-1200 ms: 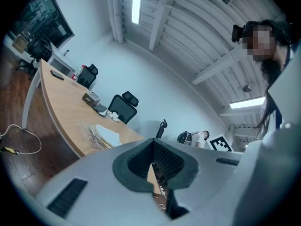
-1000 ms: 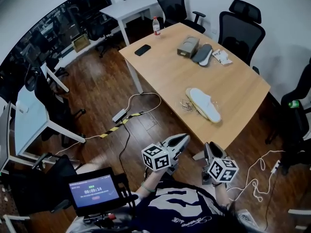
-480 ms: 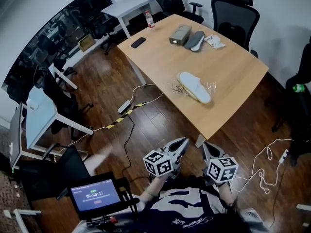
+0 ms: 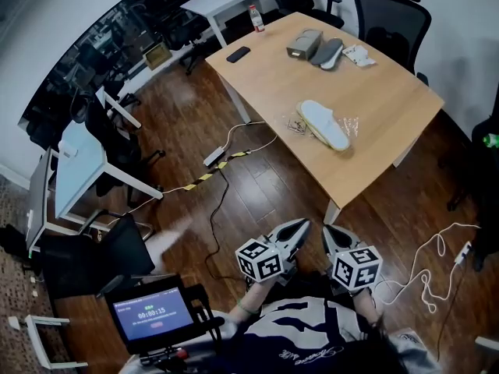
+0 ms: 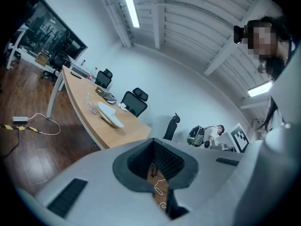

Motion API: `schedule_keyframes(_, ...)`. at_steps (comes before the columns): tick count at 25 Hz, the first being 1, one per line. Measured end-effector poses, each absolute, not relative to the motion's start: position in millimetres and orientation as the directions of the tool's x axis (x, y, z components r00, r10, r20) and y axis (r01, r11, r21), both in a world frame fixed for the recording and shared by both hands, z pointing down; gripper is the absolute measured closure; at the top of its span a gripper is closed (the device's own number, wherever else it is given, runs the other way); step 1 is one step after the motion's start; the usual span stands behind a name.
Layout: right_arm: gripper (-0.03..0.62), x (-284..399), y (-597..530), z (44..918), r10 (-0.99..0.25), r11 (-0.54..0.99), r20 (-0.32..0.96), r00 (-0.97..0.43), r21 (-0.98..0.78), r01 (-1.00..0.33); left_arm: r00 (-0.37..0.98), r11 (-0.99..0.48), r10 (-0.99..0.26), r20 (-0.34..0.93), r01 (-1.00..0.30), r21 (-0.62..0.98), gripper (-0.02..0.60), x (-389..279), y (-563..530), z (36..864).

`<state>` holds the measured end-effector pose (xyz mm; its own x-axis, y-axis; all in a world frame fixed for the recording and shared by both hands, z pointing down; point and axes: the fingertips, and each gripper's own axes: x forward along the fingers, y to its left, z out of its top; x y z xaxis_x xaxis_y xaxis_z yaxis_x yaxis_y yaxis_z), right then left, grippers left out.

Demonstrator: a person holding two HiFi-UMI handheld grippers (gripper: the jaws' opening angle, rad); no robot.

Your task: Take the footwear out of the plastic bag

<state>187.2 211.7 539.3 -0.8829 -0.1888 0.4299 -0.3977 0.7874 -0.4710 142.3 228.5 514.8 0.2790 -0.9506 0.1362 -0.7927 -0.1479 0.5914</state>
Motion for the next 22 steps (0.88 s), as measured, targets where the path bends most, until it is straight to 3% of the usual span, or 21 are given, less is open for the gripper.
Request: schedule_keyframes(22,0.606,195,219,524,-0.214,0.814,0.406,-0.889,-0.428,-0.391,0.277,-0.175,-0.956,0.099,-0.805,0.567,0.578,143,233,499)
